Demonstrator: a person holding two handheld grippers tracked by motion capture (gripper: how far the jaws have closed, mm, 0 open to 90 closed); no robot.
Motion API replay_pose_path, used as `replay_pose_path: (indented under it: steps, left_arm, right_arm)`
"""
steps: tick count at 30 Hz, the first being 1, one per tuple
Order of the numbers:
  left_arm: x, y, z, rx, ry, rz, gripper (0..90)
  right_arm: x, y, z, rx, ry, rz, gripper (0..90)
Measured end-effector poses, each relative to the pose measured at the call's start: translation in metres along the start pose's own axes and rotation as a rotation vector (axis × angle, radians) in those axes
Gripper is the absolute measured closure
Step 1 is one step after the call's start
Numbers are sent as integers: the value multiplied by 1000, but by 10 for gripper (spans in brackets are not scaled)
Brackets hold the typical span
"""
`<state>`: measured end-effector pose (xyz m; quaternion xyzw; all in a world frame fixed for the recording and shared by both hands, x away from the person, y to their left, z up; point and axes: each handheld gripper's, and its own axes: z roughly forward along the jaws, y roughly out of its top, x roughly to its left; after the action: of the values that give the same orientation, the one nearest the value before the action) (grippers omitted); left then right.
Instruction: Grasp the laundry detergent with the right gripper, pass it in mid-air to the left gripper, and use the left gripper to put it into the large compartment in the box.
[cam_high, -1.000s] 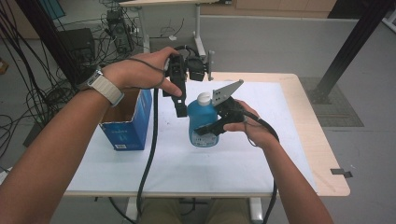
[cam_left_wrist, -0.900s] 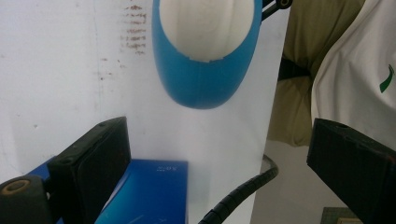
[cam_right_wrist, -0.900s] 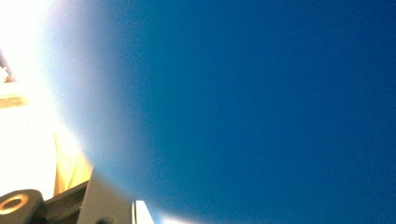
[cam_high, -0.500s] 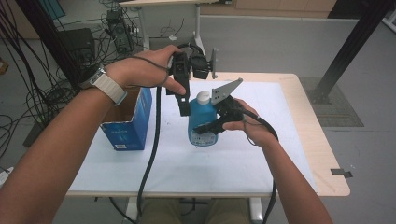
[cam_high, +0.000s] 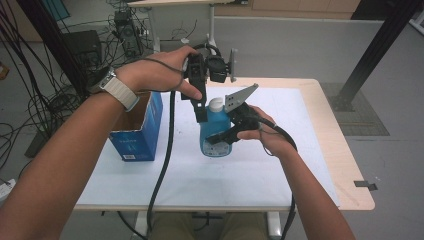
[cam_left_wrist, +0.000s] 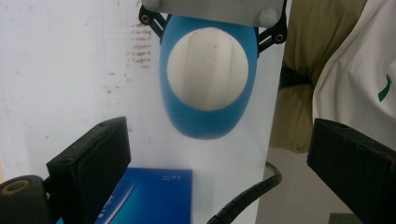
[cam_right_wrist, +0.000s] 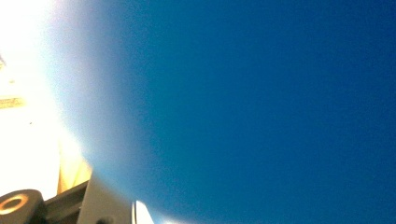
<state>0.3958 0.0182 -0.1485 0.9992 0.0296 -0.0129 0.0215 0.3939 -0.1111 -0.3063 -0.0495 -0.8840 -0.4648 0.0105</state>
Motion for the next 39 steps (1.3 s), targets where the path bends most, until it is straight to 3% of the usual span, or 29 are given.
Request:
replay_pose_path:
  steps: [39]
  left_arm:
    - [5,19,4,7,17,30,77]
  right_arm:
    - [1,3,5,1,6,1,438]
